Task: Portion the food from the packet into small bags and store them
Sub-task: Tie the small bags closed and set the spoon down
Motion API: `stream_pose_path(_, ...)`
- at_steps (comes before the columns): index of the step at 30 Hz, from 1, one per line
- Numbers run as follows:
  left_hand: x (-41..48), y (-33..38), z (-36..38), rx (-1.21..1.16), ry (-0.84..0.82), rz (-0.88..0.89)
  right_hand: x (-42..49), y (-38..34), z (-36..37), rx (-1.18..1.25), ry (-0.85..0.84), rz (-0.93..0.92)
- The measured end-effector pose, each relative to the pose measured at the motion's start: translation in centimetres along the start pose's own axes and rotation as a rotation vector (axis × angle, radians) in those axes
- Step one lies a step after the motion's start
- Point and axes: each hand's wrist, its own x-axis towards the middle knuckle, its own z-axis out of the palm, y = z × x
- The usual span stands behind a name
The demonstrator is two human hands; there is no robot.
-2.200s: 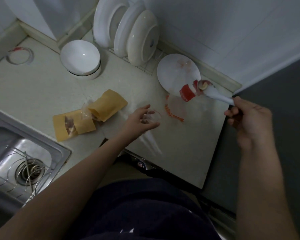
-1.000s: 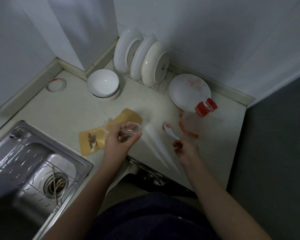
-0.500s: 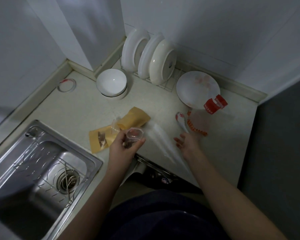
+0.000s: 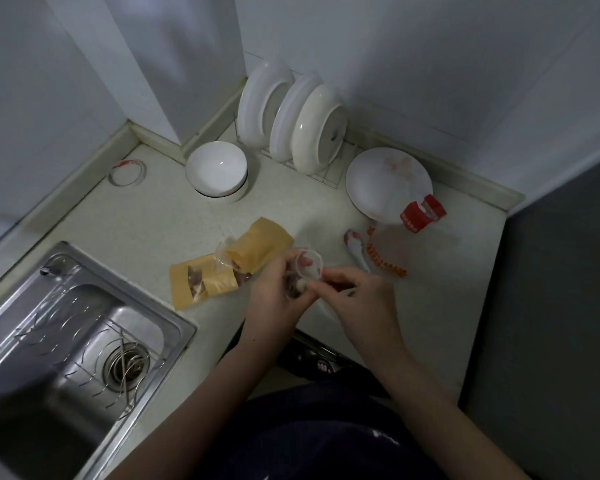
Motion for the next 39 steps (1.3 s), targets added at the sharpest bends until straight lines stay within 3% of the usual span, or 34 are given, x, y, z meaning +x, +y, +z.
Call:
stream_pose_path(5, 0.0, 0.4, 0.4, -0.06, -0.029, -0.009, 0.5, 0.7, -1.3, -0.063, 0.121, -0.142)
stream_pose_path(13, 0.1, 1.3, -0.8, -0.107, 0.166, 0.045, 0.9, 0.2, -1.8, -0.137, 0.139, -0.339)
stream_pose_path(20, 0.2, 1.2, -2.9, 0.203, 0.154, 0.234, 0.8, 0.1, -2.3, -0.437, 0.225, -0.577)
stream_pose_path(26, 0.3, 0.5, -4.4, 0.516, 0.099, 0.453, 0.4, 0.1, -2.1, -0.509, 0.235, -0.69)
stream_pose_path(31, -0.1, 0.6, -5.0, 0.574, 0.005, 0.473, 0.3, 0.6, -1.3, -0.595, 0.215, -0.714)
stream_pose_path(39, -0.9, 0.6, -4.6, 0.789, 0.049, 0.485, -0.4, 1.5, -0.4, -0.692, 0.175, -0.66)
